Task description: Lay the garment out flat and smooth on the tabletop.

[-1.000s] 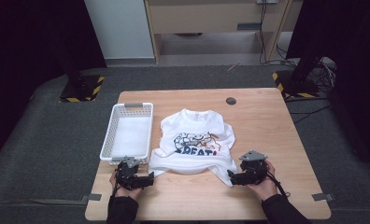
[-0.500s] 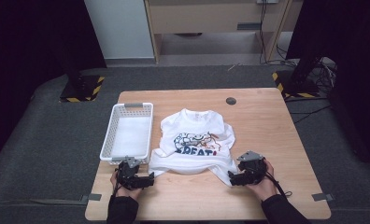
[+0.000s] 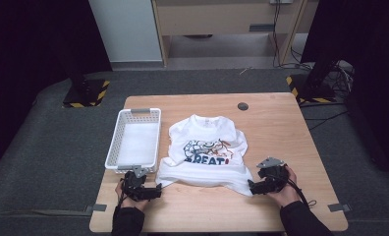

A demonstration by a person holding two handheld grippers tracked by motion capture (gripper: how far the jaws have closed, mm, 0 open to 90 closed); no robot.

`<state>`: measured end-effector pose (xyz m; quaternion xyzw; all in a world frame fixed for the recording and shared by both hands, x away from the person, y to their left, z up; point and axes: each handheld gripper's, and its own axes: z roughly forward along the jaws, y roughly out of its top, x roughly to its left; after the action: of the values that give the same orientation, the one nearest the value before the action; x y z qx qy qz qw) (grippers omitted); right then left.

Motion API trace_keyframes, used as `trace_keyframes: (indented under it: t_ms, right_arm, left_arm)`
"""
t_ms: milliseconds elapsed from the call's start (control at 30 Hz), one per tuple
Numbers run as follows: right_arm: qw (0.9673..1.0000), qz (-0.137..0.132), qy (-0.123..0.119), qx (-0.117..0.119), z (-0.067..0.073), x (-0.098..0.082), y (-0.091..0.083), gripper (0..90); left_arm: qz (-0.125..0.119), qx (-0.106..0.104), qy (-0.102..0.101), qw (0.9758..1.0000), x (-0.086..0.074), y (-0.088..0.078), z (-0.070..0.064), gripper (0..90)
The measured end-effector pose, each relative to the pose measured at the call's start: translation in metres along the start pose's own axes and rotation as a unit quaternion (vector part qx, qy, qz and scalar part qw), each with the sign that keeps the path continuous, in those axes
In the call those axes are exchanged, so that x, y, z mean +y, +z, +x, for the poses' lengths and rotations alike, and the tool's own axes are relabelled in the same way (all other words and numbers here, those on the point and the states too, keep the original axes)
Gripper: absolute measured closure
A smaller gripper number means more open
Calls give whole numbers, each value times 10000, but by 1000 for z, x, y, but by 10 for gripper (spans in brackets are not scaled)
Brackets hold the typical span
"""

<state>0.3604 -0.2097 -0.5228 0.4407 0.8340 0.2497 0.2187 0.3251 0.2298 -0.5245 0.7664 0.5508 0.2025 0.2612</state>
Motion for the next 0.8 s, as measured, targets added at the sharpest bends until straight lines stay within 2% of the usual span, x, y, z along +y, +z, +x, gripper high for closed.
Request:
trace_keyframes:
  t_ms: [233, 267, 300, 433, 500, 567, 667, 800]
  right_arm:
    - [9998, 17, 176, -98, -14, 0, 3, 3]
    - [9997, 6, 191, -172, -16, 0, 4, 3]
    - [9997, 6, 191, -172, -16, 0, 4, 3]
    - [9995, 33, 249, -199, -16, 1, 4, 11]
    - [9993, 21, 294, -215, -16, 2, 3, 22]
    - [9992, -22, 314, -240, -16, 3, 1, 23]
    - [9992, -75, 371, -160, -14, 4, 0, 23]
    - [9993, -63, 362, -12, -9, 4, -1, 20]
  left_arm:
    - [13, -67, 33, 10000, 0, 0, -1, 35]
    - [-78, -188, -10, 9998, 1, -1, -1, 36]
    - [-78, -188, -10, 9998, 1, -1, -1, 36]
    - [-382, -368, -141, 9985, 4, -4, -2, 35]
    - [-427, -326, -157, 9984, 4, -3, -2, 35]
    - [-367, -280, -158, 9988, 4, 0, -3, 34]
    - [-258, -178, -46, 9995, 4, 5, -4, 29]
    - [-240, -150, -4, 9996, 4, 8, -6, 25]
